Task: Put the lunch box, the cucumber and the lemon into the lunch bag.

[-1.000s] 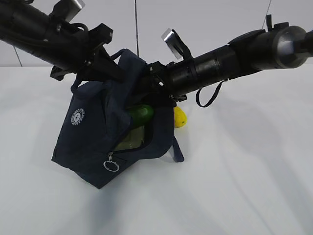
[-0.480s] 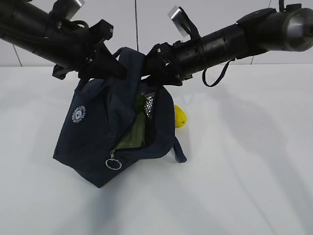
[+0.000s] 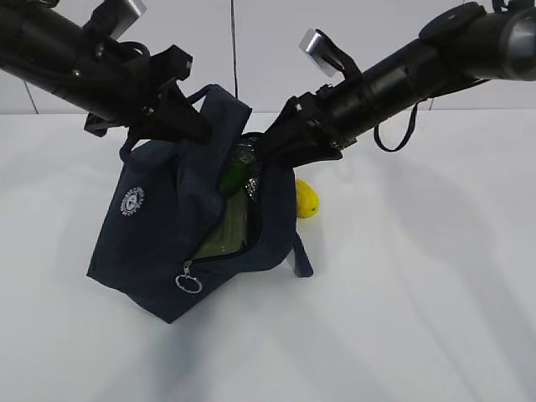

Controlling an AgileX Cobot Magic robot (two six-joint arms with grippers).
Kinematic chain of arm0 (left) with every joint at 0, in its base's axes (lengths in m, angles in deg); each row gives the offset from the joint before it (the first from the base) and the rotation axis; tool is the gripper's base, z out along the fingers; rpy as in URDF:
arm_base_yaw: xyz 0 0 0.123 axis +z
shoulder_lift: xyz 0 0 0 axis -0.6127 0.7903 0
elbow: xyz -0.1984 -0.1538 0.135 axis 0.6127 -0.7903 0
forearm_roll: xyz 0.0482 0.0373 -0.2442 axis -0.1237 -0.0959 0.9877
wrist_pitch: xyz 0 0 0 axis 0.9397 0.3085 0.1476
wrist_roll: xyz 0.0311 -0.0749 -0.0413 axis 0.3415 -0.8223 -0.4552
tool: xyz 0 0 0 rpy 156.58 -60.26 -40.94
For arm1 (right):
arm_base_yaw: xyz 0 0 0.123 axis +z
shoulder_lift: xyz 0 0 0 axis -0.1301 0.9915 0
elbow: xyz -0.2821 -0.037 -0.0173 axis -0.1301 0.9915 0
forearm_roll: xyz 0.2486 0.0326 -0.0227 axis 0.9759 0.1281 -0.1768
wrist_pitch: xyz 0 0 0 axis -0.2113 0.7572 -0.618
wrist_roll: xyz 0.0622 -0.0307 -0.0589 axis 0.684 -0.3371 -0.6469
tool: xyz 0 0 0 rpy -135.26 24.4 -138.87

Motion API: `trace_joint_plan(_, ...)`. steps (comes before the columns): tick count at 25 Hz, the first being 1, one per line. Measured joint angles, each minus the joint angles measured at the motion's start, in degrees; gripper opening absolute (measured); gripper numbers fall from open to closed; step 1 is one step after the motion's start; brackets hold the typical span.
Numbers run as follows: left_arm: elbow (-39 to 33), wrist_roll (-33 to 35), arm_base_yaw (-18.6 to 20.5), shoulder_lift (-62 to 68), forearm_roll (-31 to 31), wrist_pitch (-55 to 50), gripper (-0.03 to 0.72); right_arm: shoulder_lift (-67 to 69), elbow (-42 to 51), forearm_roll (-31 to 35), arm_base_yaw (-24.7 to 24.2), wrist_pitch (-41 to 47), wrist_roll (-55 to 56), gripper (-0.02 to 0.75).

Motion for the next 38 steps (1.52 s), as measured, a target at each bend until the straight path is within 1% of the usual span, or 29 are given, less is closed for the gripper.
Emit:
trace_joint_plan(3,0.0,0.0,0.4,0.0,-1.6,-0.1,-0.005,0.0,0.0,-0.1,-1.7,0.1,0.1,0.592)
trace_joint_plan(7,0.1,0.0,2.5,0.0,-2.1,-0.5,-0.005,-1.0,-0.3,-0.8,-3.2,0.2,0.2,0.59)
trace_joint_plan(19,0.1,0.0,10.7,0.0,-3.1,-4.1,-0.005,-1.6,-1.3,-13.1,-3.4,0.0,0.3,0.588)
trace_joint_plan(22,0.1,0.0,11.4,0.0,-3.2,-4.4,-0.005,-1.6,-1.3,-15.2,-3.4,-2.9,-0.1,0.588)
trace_joint_plan(27,0.1,0.0,11.4,0.0,-3.9,-4.5,-0.005,-1.6,-1.3,-17.9,-3.4,-9.7,-1.9,0.588)
trace_joint_plan(30,0.1,0.0,11.4,0.0,-5.6,-4.5,-0.005,-1.6,-1.3,-20.4,-3.2,-11.6,-2.3,0.588)
trace_joint_plan(34,0.1,0.0,11.7,0.0,-6.3,-4.5,-0.005,-0.7,-1.4,-24.4,-1.5,-12.1,-2.3,0.588)
trace_joint_plan(38,0.1,0.0,13.2,0.0,-7.4,-4.5,-0.005,0.0,-1.4,-25.1,0.1,-14.7,-2.3,0.588)
